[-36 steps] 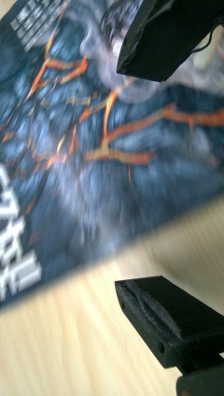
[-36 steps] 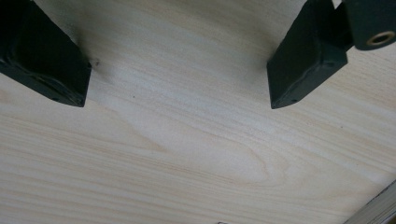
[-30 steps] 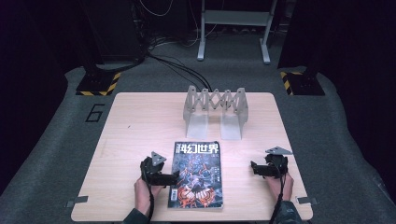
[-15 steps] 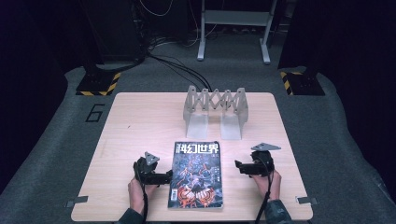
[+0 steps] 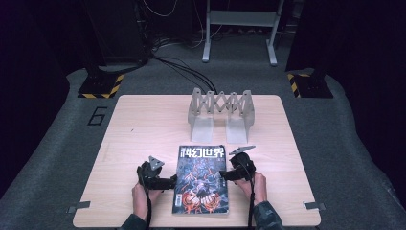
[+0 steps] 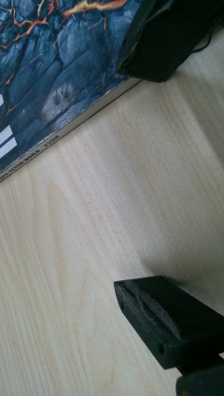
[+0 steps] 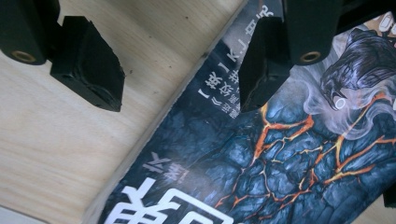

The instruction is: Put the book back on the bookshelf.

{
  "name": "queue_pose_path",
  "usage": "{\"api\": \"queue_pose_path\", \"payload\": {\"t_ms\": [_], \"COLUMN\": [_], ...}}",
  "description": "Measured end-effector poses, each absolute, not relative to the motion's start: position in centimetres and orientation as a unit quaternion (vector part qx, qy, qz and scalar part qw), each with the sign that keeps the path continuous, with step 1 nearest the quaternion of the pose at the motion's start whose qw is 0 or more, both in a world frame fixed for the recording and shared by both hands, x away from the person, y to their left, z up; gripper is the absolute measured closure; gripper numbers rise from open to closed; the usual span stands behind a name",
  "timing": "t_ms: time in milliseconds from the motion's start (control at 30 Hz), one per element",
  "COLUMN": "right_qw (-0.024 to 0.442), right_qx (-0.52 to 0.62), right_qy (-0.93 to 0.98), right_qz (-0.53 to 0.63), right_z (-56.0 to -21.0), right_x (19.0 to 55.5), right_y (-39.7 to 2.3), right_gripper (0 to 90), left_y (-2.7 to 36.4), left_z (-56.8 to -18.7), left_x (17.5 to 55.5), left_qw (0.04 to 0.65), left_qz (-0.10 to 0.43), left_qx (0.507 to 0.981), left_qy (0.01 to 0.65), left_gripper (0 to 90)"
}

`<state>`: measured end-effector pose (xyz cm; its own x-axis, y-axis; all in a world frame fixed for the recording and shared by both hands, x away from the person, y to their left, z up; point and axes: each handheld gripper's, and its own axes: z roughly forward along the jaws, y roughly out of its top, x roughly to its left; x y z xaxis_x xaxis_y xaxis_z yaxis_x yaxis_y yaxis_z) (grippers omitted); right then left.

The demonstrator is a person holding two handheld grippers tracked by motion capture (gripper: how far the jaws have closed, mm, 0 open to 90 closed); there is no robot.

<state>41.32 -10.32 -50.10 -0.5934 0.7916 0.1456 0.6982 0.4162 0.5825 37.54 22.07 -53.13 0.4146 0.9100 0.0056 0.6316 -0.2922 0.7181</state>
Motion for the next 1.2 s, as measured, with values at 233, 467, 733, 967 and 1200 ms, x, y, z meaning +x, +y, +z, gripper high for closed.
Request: {"api": "queue_pose_path", "payload": {"t_ms": [233, 467, 733, 967, 1200], "right_qw": [0.057, 0.048, 0.048, 0.018, -0.005], "right_qx": [0.451, 0.456, 0.458, 0.458, 0.450], "right_qy": [0.844, 0.848, 0.848, 0.839, 0.825], "right_qz": [0.285, 0.264, 0.264, 0.294, 0.343], "right_z": [-50.1, -49.8, -49.8, -49.9, -49.4], "right_x": [41.9, 42.4, 42.5, 42.9, 42.7], "right_y": [-9.4, -8.9, -8.9, -10.1, -11.1], "right_gripper": [34.4, 35.8, 38.3, 42.4, 46.9], "left_y": [21.9, 21.4, 21.3, 21.3, 21.3], "left_z": [-53.2, -53.1, -53.2, -53.2, -53.2], "left_x": [37.6, 37.6, 37.6, 37.6, 37.6], "left_qw": [0.331, 0.329, 0.332, 0.332, 0.332], "left_qz": [0.215, 0.214, 0.215, 0.215, 0.214], "left_qx": [0.772, 0.779, 0.776, 0.776, 0.776], "left_qy": [0.498, 0.489, 0.491, 0.491, 0.491], "left_gripper": [0.3, 0.3, 0.3, 0.3, 0.3]}}
